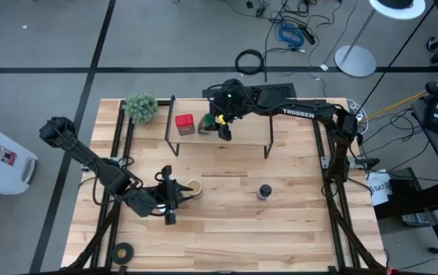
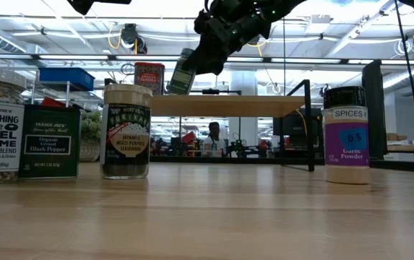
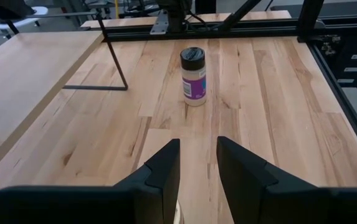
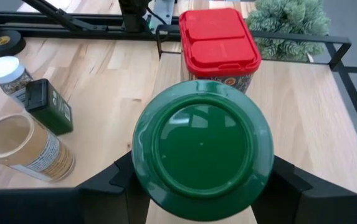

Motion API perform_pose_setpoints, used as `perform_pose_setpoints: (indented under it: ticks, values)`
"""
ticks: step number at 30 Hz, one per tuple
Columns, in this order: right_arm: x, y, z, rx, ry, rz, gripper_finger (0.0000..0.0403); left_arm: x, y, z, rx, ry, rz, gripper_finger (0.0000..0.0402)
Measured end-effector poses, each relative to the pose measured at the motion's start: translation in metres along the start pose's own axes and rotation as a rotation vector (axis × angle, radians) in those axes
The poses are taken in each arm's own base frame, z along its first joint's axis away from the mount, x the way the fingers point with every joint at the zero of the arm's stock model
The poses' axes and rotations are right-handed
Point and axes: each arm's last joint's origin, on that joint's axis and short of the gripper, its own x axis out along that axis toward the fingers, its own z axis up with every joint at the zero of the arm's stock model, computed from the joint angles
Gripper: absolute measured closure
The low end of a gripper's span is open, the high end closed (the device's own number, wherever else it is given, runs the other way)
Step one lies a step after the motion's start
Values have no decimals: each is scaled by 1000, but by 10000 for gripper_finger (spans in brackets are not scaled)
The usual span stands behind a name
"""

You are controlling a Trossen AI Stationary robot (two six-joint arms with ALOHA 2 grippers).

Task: Shelf spices
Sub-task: Put the green seasoning bottle on the shelf aligned with the other red seasoning can

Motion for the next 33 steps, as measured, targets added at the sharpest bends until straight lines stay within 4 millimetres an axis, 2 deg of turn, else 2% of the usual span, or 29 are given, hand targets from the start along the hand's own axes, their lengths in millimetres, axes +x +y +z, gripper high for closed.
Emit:
perform_pose_setpoints:
  ticks: [12, 21, 33]
  values:
    - [1, -2, 0, -4, -12, -10, 201, 0, 0, 0, 0, 0, 0, 288]
    - [1, -3, 5, -9, -54, -19, 147, 0, 0, 0, 0, 0, -1, 288]
    - [-4, -3, 12, -19, -76, -26, 142, 0, 0, 0, 0, 0, -1, 288]
